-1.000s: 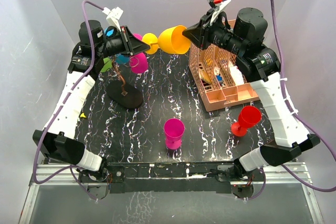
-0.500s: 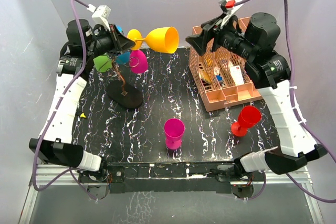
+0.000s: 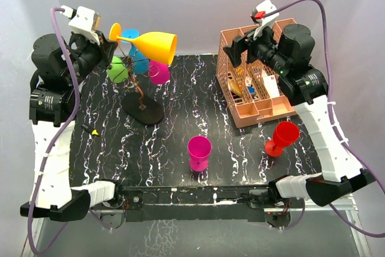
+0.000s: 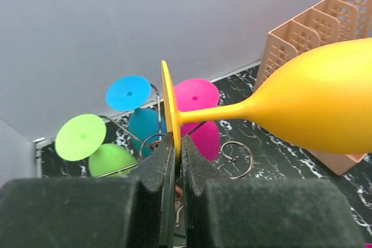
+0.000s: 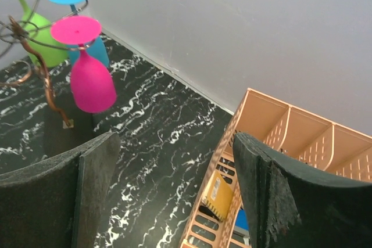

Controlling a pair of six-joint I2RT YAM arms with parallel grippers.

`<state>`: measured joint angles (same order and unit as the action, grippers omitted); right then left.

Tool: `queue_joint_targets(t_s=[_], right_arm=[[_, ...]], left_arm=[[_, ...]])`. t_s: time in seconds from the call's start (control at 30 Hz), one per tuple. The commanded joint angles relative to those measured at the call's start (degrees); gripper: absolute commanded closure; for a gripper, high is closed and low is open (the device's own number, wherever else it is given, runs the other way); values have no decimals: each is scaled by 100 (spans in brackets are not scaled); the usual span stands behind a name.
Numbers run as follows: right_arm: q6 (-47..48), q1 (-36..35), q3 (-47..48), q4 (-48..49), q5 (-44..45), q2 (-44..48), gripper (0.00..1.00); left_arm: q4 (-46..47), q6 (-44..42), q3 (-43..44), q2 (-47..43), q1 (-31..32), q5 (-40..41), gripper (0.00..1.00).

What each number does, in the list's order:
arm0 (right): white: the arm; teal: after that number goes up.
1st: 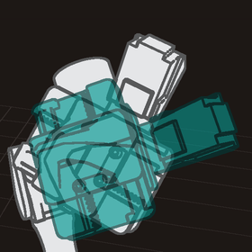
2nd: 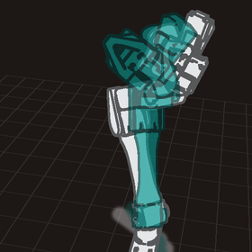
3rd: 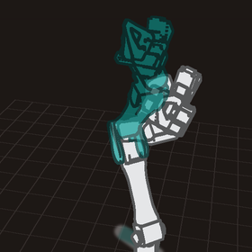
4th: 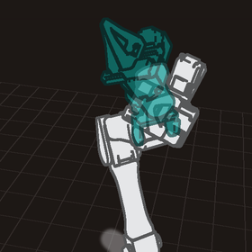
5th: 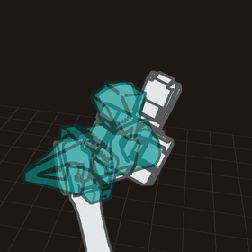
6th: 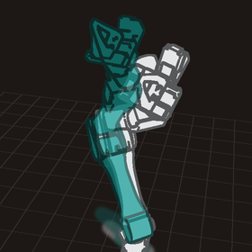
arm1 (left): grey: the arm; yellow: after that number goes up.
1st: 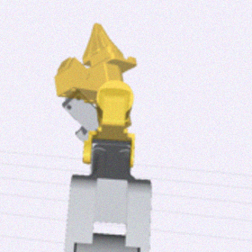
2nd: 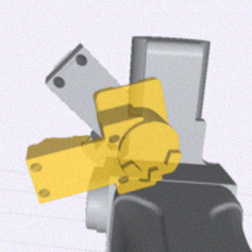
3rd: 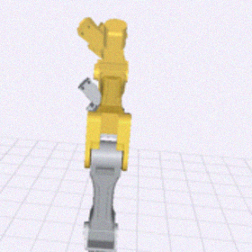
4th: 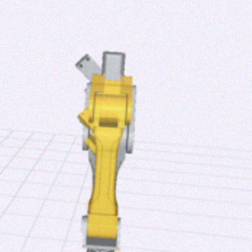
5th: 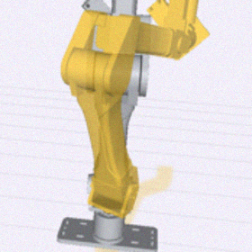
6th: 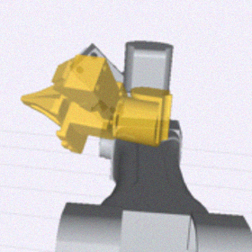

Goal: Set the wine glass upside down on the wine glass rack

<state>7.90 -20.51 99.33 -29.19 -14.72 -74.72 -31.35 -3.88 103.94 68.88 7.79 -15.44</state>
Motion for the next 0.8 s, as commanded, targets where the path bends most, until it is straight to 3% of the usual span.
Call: queue_joint_targets(t_s=[0.0,0.43,0.77], right_arm=[[336,33,-186,505,340,80,14],[1432,40,-2231,1387,1020,177,9],[1234,428,-3197,1786,465,451,8]], left_arm=[[-303,-521,239,-151,-167,282,100],[-884,-2172,1111,-517,-652,1211,100],[-1121,-3620,986,-805,-1175,2678,100]])
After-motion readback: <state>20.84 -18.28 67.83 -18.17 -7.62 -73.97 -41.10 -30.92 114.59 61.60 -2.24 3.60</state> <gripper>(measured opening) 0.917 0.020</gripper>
